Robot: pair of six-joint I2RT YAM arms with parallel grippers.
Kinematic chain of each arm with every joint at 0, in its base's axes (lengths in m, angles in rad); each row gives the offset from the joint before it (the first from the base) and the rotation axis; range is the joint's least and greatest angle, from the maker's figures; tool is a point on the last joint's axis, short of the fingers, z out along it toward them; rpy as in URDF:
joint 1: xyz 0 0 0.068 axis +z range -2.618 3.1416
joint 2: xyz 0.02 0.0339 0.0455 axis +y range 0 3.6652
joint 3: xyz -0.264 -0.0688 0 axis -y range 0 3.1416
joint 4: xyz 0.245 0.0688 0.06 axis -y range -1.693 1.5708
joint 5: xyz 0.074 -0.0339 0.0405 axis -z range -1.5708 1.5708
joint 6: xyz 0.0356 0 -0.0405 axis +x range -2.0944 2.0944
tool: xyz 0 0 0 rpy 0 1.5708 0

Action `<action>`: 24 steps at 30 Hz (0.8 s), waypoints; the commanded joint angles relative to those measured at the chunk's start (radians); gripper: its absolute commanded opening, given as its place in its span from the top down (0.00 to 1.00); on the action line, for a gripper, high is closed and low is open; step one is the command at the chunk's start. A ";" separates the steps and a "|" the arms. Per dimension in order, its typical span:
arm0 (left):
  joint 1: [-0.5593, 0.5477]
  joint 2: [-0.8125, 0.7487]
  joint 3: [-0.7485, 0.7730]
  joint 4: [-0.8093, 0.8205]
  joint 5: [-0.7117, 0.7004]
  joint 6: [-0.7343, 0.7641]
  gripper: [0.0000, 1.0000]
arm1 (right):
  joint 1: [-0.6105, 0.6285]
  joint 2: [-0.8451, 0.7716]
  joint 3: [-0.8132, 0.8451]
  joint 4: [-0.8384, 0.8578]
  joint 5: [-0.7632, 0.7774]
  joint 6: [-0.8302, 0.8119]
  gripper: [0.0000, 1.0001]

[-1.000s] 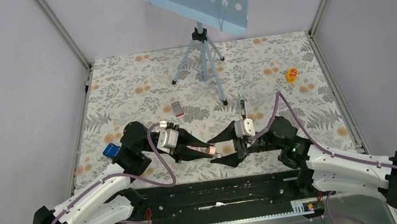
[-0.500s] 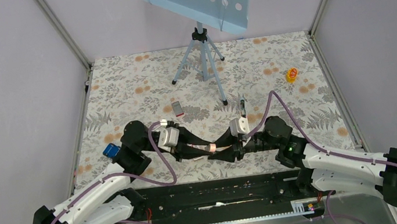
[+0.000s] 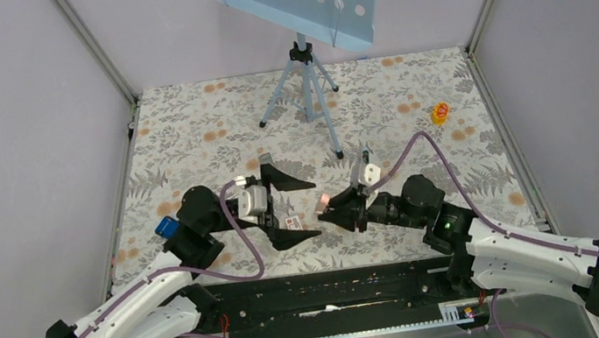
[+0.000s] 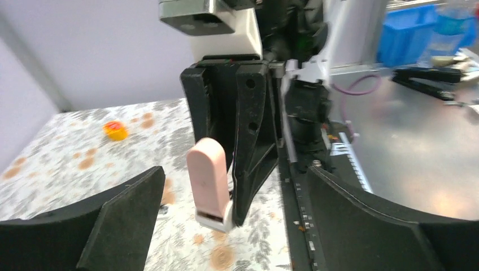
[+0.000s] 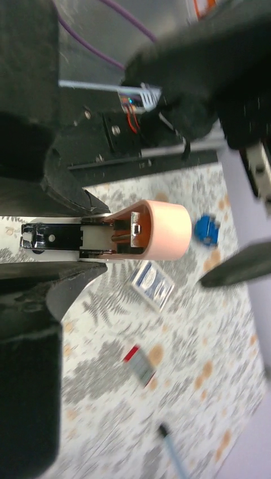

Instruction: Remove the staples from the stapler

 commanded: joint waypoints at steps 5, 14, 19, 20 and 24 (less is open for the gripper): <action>-0.003 -0.100 -0.012 -0.059 -0.574 -0.001 0.01 | -0.042 0.064 0.234 -0.437 0.716 0.149 1.00; 0.010 -0.059 0.051 -0.290 -1.113 -0.235 0.01 | -0.343 0.370 0.476 -0.839 0.773 0.348 1.00; 0.024 -0.016 0.095 -0.408 -1.171 -0.249 0.01 | -0.417 0.413 0.441 -0.791 0.788 0.367 1.00; 0.025 -0.017 0.092 -0.410 -1.171 -0.248 0.01 | -0.427 0.416 0.421 -0.763 0.793 0.364 1.00; 0.027 -0.027 0.076 -0.408 -1.168 -0.248 0.01 | -0.473 0.428 0.343 -0.645 0.765 0.354 1.00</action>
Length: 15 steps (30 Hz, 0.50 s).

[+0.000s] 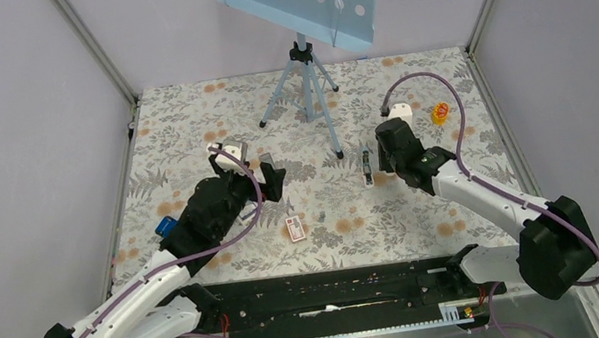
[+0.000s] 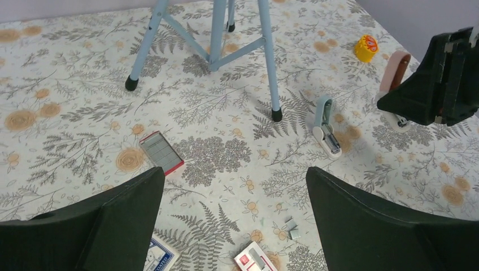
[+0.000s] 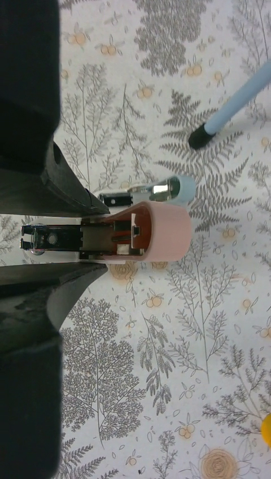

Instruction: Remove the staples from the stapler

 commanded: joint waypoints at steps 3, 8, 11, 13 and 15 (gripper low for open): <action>0.005 -0.014 0.028 -0.010 -0.053 -0.022 0.01 | -0.076 0.034 -0.101 0.194 -0.026 0.026 1.00; 0.004 -0.023 0.018 0.000 -0.039 -0.017 0.01 | -0.099 0.091 -0.152 0.336 -0.103 0.030 1.00; 0.005 -0.031 0.010 0.006 -0.034 -0.013 0.01 | -0.108 0.139 -0.173 0.393 -0.137 0.028 1.00; 0.005 -0.038 0.005 0.011 -0.031 -0.010 0.01 | -0.119 0.179 -0.181 0.420 -0.164 0.018 1.00; 0.005 -0.046 -0.001 0.014 -0.028 -0.006 0.01 | -0.126 0.210 -0.182 0.439 -0.188 0.005 1.00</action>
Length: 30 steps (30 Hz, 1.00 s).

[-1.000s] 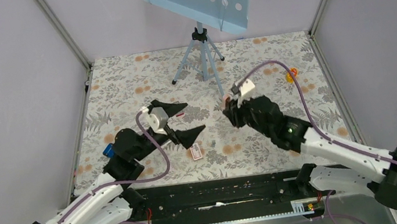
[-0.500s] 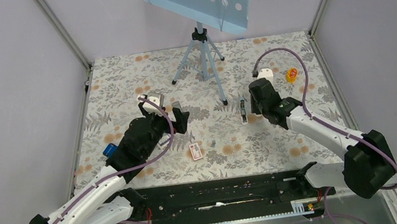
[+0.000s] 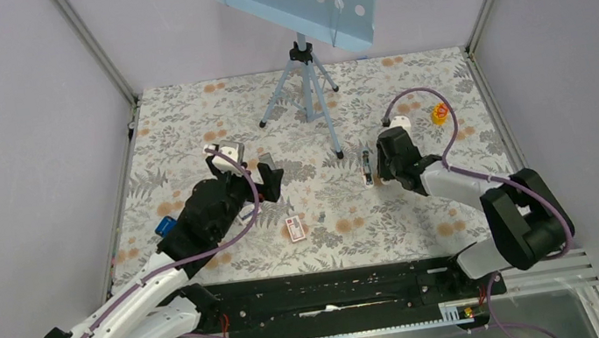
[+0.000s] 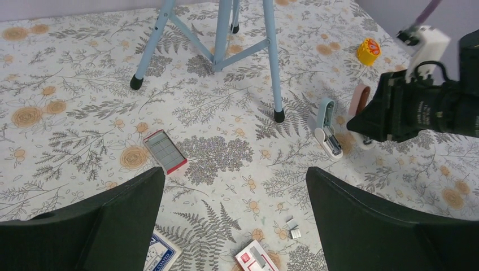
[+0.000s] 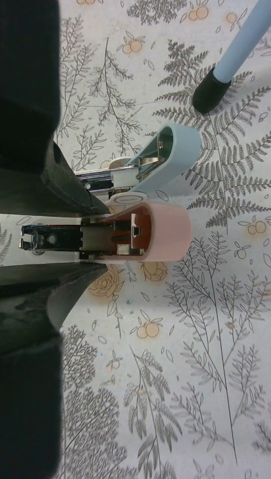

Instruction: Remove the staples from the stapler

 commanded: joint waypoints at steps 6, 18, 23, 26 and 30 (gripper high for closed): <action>0.004 -0.043 -0.013 0.056 -0.001 0.015 0.01 | -0.044 0.121 0.006 0.135 -0.101 -0.040 1.00; 0.004 -0.026 -0.018 0.058 0.000 -0.003 0.01 | -0.055 0.172 0.048 0.069 -0.119 -0.026 0.58; 0.004 -0.033 -0.020 0.039 -0.017 -0.012 0.01 | -0.055 0.103 0.054 0.012 -0.064 -0.026 0.46; 0.004 -0.034 -0.019 0.029 -0.046 -0.030 0.01 | -0.054 0.044 0.066 -0.034 -0.029 -0.035 0.44; 0.010 -0.007 0.024 -0.035 -0.127 -0.120 0.01 | -0.056 -0.061 0.078 -0.105 -0.072 -0.038 0.40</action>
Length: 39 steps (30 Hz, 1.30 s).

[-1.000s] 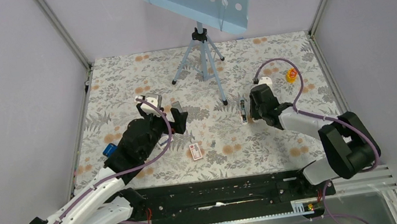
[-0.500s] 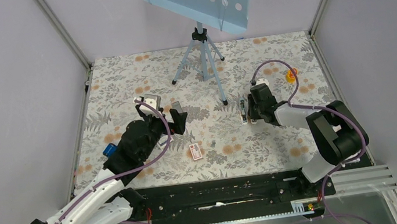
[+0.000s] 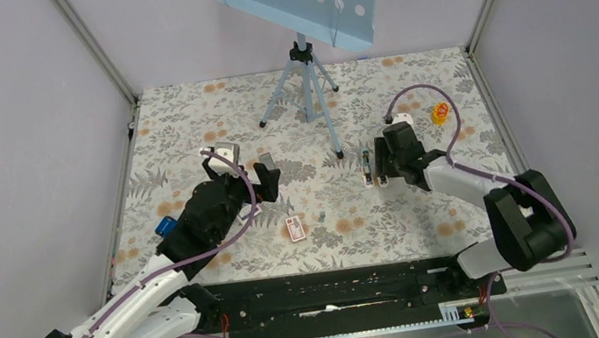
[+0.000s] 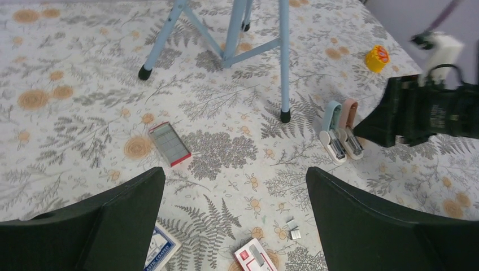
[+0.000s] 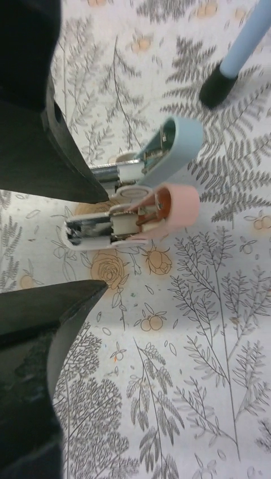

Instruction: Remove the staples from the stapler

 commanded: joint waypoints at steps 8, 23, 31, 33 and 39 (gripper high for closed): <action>0.109 0.152 0.190 -0.264 -0.097 -0.246 0.01 | -0.006 -0.308 0.076 -0.204 -0.090 0.031 0.20; 0.212 0.246 0.156 -0.373 -0.039 -0.457 0.01 | -0.006 -0.345 0.201 -0.536 -0.162 0.097 0.00; 0.214 0.490 0.242 -0.245 0.059 -0.388 0.01 | -0.006 -0.364 0.128 -0.507 -0.382 0.105 0.00; 0.214 0.603 0.322 -0.260 0.041 -0.363 0.01 | -0.006 -0.375 0.100 -0.493 -0.415 0.117 0.00; 0.216 0.926 0.571 -0.337 -0.051 -0.332 0.01 | -0.006 -0.439 0.044 -0.493 -0.435 0.121 0.00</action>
